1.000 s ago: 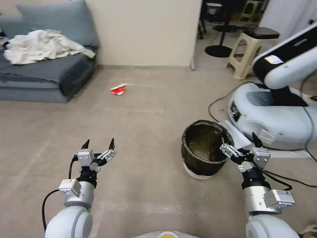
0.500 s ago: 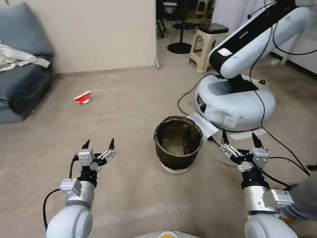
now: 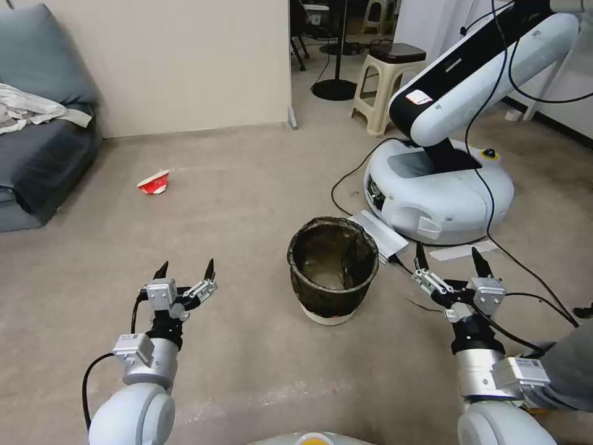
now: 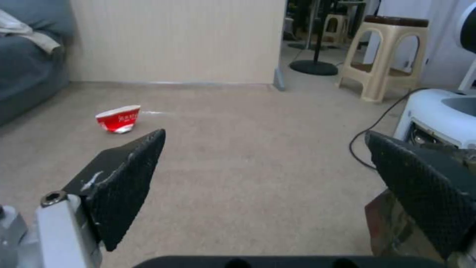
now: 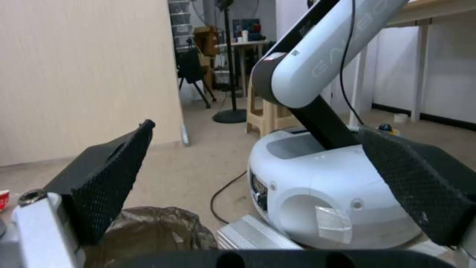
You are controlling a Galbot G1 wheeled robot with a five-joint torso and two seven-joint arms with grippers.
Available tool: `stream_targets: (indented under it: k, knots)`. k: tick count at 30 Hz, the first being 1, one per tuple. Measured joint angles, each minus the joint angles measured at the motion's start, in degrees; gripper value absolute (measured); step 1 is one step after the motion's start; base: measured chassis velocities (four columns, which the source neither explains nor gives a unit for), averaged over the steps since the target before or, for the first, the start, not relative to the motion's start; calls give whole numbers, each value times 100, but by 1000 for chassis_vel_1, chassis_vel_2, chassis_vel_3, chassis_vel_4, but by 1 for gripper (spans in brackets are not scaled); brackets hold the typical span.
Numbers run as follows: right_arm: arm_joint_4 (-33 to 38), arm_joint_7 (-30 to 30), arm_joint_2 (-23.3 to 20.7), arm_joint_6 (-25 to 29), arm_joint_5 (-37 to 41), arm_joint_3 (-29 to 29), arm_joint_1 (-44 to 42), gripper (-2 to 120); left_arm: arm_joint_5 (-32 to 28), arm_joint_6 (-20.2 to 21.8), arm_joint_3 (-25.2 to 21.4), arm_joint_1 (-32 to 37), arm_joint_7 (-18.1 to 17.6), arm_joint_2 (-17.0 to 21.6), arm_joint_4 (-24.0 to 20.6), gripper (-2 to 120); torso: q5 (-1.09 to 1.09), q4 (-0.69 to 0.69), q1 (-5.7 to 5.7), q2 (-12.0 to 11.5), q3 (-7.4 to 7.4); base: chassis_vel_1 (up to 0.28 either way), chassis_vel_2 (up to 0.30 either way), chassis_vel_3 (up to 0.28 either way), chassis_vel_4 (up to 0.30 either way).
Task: Pick up the trash can from the floor.
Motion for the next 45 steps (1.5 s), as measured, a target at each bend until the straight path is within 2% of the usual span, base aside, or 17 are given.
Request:
stream_targets:
  k: [11, 24, 28, 37, 39, 41, 42, 45]
  knots:
    - [4, 22, 5, 18, 18, 1, -18, 100, -5, -28, 26, 26, 14, -6, 13, 100, 0, 0, 0, 0, 0, -43, 40, 35, -44]
    - [17, -6, 18, 72, 28, -20, -13, 100, -11, -48, 34, 13, 19, 4, 32, 100, 0, 0, 1, 0, 1, -164, 173, 171, -168]
    - [-24, -75, 17, 173, 30, -15, -16, 100, -14, -64, 46, -1, 172, 24, 38, 100, 0, 0, 1, 0, 0, -33, 29, 31, -24]
    - [-42, -77, 18, 202, 27, -38, -54, 100, -450, 22, 400, -183, 245, 383, 52, 100, 0, 0, 0, 0, 0, 0, 0, 0, 0]
    - [-44, -74, 19, 202, 26, -34, -76, 100, -673, 176, 601, -297, 275, 580, 52, 100, 0, 0, 1, 0, 0, 0, 0, 0, 0]
    - [-41, -46, 17, 202, 27, -6, -104, 100, -1057, 630, 914, -518, 300, 873, 36, 100, 0, 0, 0, 0, 0, 0, 0, 0, 0]
    - [-41, -46, 17, 202, 27, -6, -104, 100, -1057, 630, 914, -518, 300, 873, 36, 100, 0, 0, 0, 0, 0, 0, 0, 0, 0]
    - [2, -19, -3, 202, 31, 23, -128, 100, -1447, 1280, 1168, -768, 126, 1071, -24, 100, 0, -1, 0, 0, 0, 0, 0, 0, 0]
